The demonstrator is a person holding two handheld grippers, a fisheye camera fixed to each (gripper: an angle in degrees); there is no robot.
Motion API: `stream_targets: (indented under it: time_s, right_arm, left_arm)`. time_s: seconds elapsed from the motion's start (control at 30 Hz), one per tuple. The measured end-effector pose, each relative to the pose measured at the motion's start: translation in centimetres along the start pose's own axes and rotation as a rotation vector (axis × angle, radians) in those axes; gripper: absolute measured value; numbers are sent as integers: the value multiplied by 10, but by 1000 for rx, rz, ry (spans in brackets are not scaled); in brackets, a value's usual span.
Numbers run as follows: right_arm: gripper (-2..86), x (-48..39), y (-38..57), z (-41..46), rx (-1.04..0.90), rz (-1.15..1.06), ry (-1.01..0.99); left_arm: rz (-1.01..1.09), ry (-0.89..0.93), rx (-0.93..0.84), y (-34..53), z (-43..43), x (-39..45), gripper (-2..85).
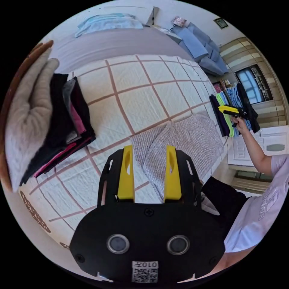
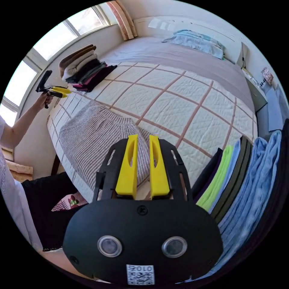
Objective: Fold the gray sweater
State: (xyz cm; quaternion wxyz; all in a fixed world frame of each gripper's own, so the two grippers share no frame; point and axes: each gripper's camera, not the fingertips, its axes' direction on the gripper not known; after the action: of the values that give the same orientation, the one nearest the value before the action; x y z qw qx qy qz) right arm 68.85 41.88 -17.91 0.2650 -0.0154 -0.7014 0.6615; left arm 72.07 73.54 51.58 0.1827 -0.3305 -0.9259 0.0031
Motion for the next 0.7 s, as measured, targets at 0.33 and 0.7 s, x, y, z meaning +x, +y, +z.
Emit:
stream_targets:
  time_s: [0.33,0.7]
  right_arm:
    - [67,-123,154,12,-6,147,127]
    - [79,-102,182,70,-106,-31,101]
  left_arm:
    - [139,-274,-59,154,47,193,131]
    - [213,-216,-168,155,74,206,124]
